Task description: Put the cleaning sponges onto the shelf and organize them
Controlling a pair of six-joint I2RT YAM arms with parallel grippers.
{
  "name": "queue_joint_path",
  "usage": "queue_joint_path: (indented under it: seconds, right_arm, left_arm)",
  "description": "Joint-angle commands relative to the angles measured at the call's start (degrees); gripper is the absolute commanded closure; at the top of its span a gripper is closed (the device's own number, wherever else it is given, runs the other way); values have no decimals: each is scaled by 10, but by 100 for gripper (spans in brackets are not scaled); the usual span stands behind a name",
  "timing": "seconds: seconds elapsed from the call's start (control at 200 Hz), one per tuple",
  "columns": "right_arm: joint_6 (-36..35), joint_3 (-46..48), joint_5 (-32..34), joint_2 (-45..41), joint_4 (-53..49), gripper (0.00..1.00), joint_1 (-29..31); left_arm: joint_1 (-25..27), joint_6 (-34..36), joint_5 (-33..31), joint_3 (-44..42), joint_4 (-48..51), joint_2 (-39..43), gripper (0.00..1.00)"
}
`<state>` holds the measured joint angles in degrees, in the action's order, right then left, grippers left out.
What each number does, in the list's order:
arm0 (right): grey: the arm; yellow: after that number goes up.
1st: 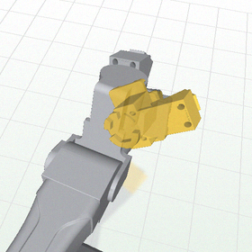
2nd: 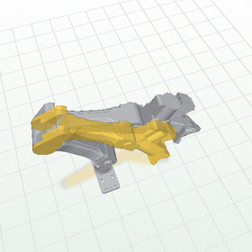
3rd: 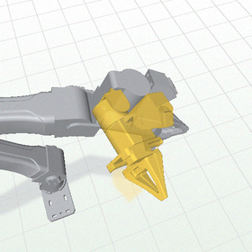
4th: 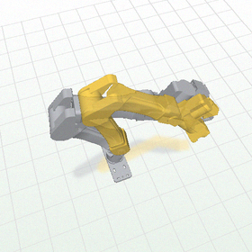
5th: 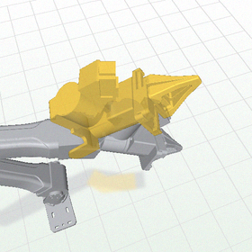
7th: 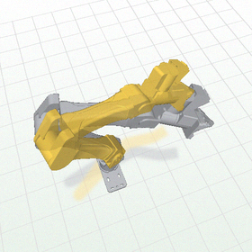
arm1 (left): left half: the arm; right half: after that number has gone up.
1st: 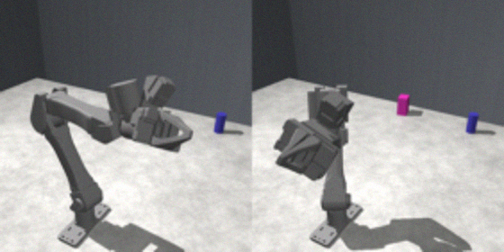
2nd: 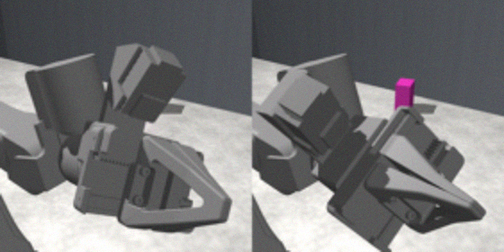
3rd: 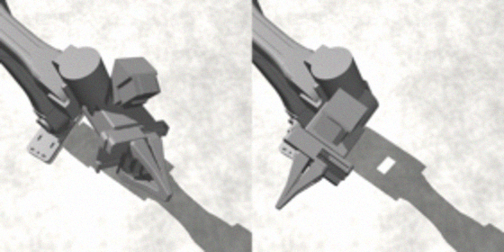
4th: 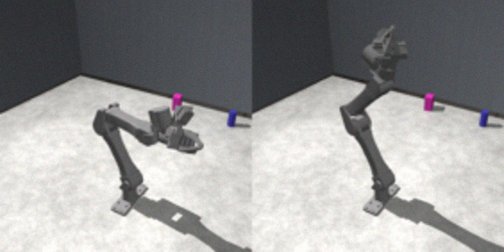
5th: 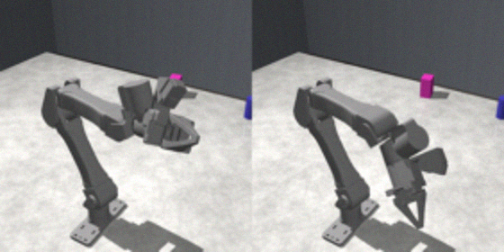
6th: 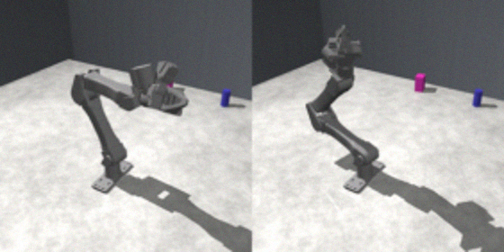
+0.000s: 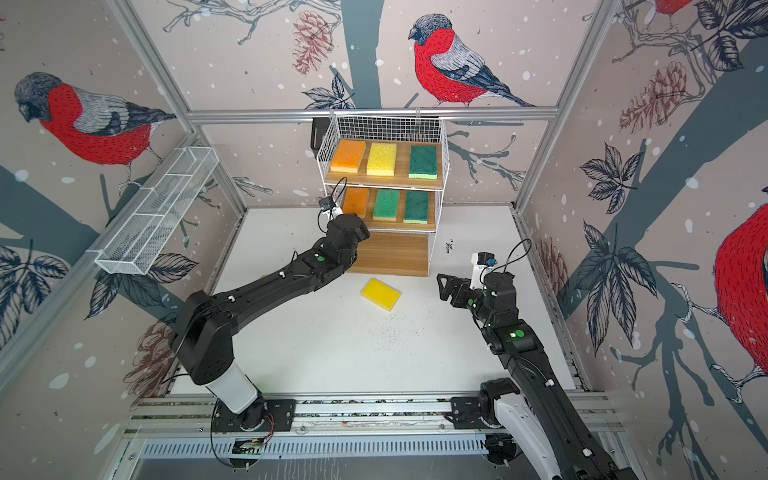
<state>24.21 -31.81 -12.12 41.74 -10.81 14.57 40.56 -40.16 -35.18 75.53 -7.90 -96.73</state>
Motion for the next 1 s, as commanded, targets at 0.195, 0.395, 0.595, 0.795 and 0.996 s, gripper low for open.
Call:
queue_joint_path:
  seconds: [0.195, 0.395, 0.595, 0.795, 0.996]
  right_arm:
    - [3, -3, 0, 4, 14, 6, 0]
    - [10, -5, 3, 8, 14, 6, 0]
    - [18, -11, 16, 9, 4, 6, 0]
    - [32, -21, 44, 12, -22, 6, 0]
    - [54, -24, 72, 16, -50, 6, 1]
  left_arm:
    - [-1, -4, 16, -24, 11, 21, 79]
    - [2, 2, 18, -37, 19, 39, 79]
    - [6, 10, 14, -68, 21, 78, 76]
    - [11, 17, 11, -98, 33, 116, 73]
    - [11, 25, 11, -136, 41, 153, 69]
